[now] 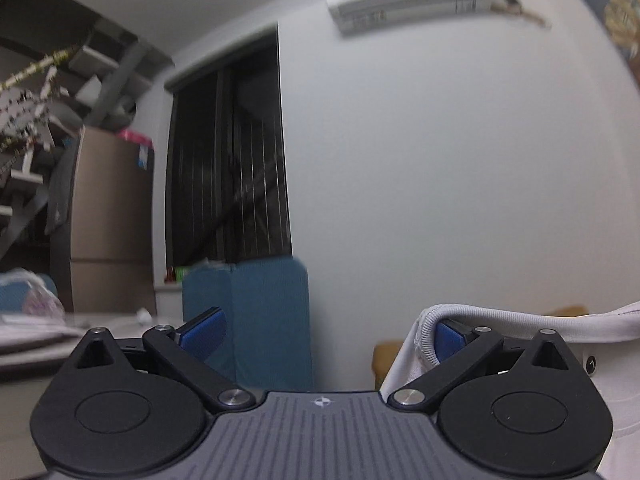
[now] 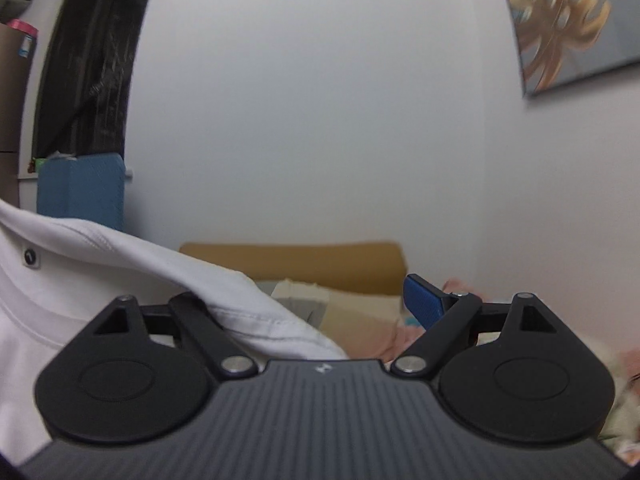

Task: Fold clothes
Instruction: 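Lay the shirt flat on the bed, collar first, and release both grippers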

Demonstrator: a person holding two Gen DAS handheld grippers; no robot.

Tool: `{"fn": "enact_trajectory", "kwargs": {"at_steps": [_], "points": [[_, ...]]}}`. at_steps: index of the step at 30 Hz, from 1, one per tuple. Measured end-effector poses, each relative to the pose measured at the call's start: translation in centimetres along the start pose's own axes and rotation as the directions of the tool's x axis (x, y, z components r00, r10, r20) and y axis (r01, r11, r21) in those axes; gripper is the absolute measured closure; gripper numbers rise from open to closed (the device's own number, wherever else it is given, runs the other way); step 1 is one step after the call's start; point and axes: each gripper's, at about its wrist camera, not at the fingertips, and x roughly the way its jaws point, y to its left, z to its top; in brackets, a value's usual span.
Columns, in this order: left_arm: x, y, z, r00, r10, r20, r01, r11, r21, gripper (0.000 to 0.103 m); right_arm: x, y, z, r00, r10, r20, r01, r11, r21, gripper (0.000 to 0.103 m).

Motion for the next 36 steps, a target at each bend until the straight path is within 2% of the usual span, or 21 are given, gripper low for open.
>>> {"fn": "enact_trajectory", "kwargs": {"at_steps": [3, 5, 8, 10, 11, 12, 14, 16, 17, 18, 20, 21, 25, 27, 32, 34, 36], "points": [[8.5, -3.0, -7.3, 0.995, -0.017, -0.103, 0.018, 1.000, 0.002, 0.000, 9.6, 1.6, -4.2, 0.998, -0.011, -0.065, 0.011, 1.000, -0.002, 0.016], [13.5, -4.8, -12.6, 0.980, -0.032, -0.197, 0.032, 0.999, -0.003, 0.000, 15.3, 2.4, -7.9, 0.993, -0.006, -0.117, 0.006, 1.000, 0.000, 0.016], [19.2, -7.2, -20.2, 0.931, -0.064, -0.360, 0.072, 0.997, 0.008, 0.001, 22.3, 3.2, -13.9, 0.973, 0.005, -0.231, -0.007, 1.000, -0.007, 0.016], [22.2, -8.4, -24.7, 0.886, -0.090, -0.454, 0.108, 0.994, 0.015, 0.002, 26.1, 3.6, -17.8, 0.949, 0.009, -0.315, -0.014, 1.000, -0.012, 0.016], [23.4, -8.9, -26.6, 0.856, -0.109, -0.505, 0.133, 0.991, 0.012, 0.002, 27.4, 3.6, -19.3, 0.935, 0.021, -0.354, -0.023, 1.000, -0.004, 0.016], [24.6, -9.4, -28.1, 0.815, -0.134, -0.563, 0.166, 0.986, 0.005, 0.002, 28.7, 3.6, -20.8, 0.919, 0.034, -0.394, -0.034, 0.999, 0.007, 0.016], [26.9, -10.4, -30.7, 0.696, -0.194, -0.691, 0.249, 0.968, -0.021, 0.001, 30.6, 3.4, -22.6, 0.869, 0.084, -0.488, -0.074, 0.996, 0.039, 0.016], [28.9, -10.8, -32.0, 0.551, -0.256, -0.794, 0.319, 0.944, -0.083, 0.000, 31.4, 3.9, -23.4, 0.819, 0.144, -0.556, -0.143, 0.989, 0.045, 0.016], [29.5, -10.7, -31.9, 0.513, -0.266, -0.816, 0.329, 0.939, -0.099, 0.001, 31.4, 4.4, -23.5, 0.794, 0.173, -0.583, -0.184, 0.982, 0.041, 0.015], [29.7, -10.4, -31.1, 0.522, -0.254, -0.814, 0.317, 0.944, -0.091, 0.001, 31.4, 4.8, -23.5, 0.773, 0.199, -0.602, -0.224, 0.974, 0.033, 0.016], [29.3, -9.7, -29.2, 0.542, -0.266, -0.797, 0.312, 0.945, -0.103, 0.000, 30.3, 5.7, -22.3, 0.766, 0.231, -0.599, -0.281, 0.960, 0.011, 0.016], [28.5, -9.4, -28.1, 0.558, -0.273, -0.784, 0.311, 0.944, -0.107, 0.000, 29.6, 5.9, -21.5, 0.768, 0.244, -0.593, -0.297, 0.955, 0.009, 0.016], [24.8, -7.9, -23.9, 0.620, -0.302, -0.724, 0.312, 0.942, -0.126, 0.000, 25.8, 5.7, -17.6, 0.803, 0.276, -0.529, -0.292, 0.955, 0.056, 0.016], [21.0, -6.8, -22.4, 0.653, -0.324, -0.684, 0.310, 0.939, -0.149, 0.000, 22.5, 5.0, -15.8, 0.822, 0.297, -0.487, -0.285, 0.953, 0.101, 0.016], [10.0, -3.9, -18.9, 0.732, -0.319, -0.602, 0.275, 0.947, -0.168, 0.000, 12.1, 3.6, -12.8, 0.859, 0.310, -0.407, -0.272, 0.951, 0.148, 0.016], [5.0, -3.2, -16.9, 0.757, -0.307, -0.577, 0.258, 0.951, -0.168, 0.000, 7.9, 2.8, -11.8, 0.871, 0.314, -0.378, -0.273, 0.949, 0.157, 0.016], [0.9, -2.6, -15.4, 0.772, -0.293, -0.564, 0.248, 0.956, -0.158, 0.000, 4.0, 1.8, -11.1, 0.880, 0.321, -0.350, -0.278, 0.946, 0.169, 0.016]]}}
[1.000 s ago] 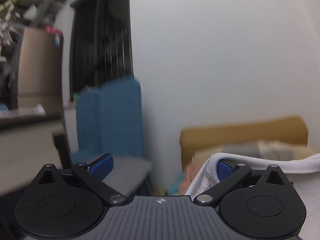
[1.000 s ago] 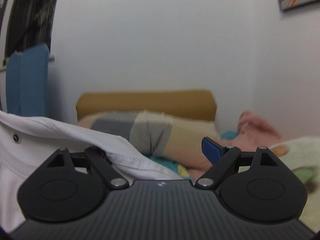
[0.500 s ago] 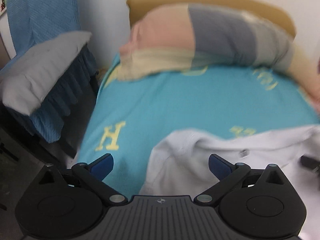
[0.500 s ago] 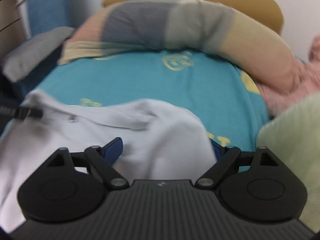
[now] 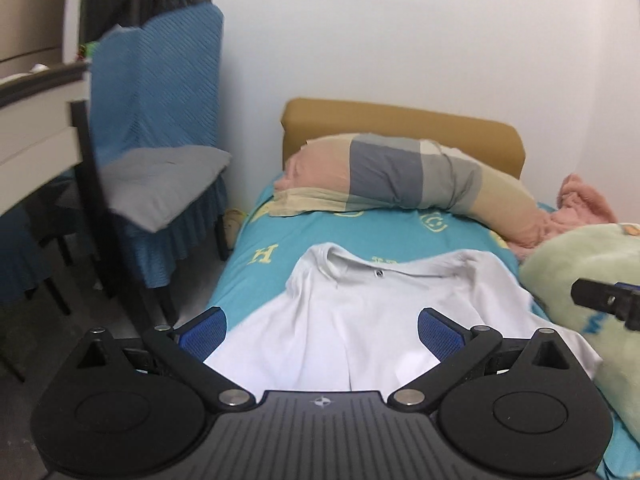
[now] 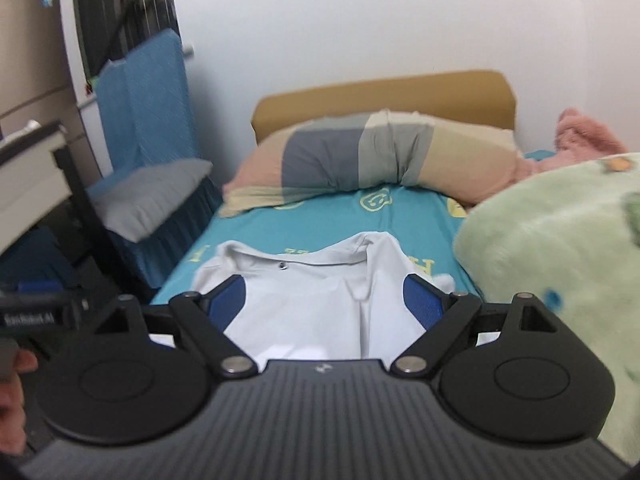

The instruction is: Fold clothes

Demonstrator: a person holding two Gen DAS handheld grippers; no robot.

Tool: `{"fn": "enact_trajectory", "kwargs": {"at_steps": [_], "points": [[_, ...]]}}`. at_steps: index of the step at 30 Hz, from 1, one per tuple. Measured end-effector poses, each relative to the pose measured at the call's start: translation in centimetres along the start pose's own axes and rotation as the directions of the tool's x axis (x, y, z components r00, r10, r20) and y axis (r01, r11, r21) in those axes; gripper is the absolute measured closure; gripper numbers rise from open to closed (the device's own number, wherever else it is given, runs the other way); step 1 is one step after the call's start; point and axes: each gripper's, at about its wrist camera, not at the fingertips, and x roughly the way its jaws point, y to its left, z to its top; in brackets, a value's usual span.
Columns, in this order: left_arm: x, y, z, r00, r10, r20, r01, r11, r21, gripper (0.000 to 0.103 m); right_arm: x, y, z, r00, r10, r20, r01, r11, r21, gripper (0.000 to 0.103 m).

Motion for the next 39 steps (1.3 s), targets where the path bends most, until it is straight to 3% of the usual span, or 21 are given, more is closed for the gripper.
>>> {"fn": "enact_trajectory", "kwargs": {"at_steps": [6, 13, 19, 23, 36, 39], "points": [[-10.0, -1.2, -3.0, 0.998, 0.034, 0.062, -0.033, 0.999, -0.014, 0.000, -9.6, 0.4, -2.8, 0.999, 0.005, 0.050, -0.005, 1.000, 0.003, 0.016], [-16.7, -3.1, -7.5, 0.995, 0.039, 0.095, -0.038, 0.999, -0.016, 0.000, -15.2, 1.0, -7.3, 0.999, 0.021, 0.049, -0.020, 1.000, -0.007, 0.016], [-16.1, -3.8, -10.3, 0.995, 0.069, 0.074, -0.068, 0.998, -0.015, 0.000, -16.4, 1.4, -10.7, 0.996, 0.047, 0.082, -0.046, 0.999, -0.019, 0.016], [-14.5, -3.2, -11.1, 0.997, 0.065, 0.037, -0.064, 0.998, -0.022, 0.000, -15.4, 1.0, -12.0, 0.997, 0.058, 0.044, -0.059, 0.998, 0.033, 0.016], [-11.5, -2.5, -11.5, 1.000, 0.028, -0.014, -0.028, 0.999, -0.030, 0.000, -12.2, 2.6, -12.5, 0.999, 0.042, -0.003, -0.042, 0.999, 0.005, 0.016], [-10.1, -0.8, -11.3, 0.999, 0.049, -0.006, -0.049, 0.993, -0.106, 0.000, -11.8, 2.6, -12.8, 0.999, 0.040, -0.022, -0.039, 0.999, 0.021, 0.016]]}}
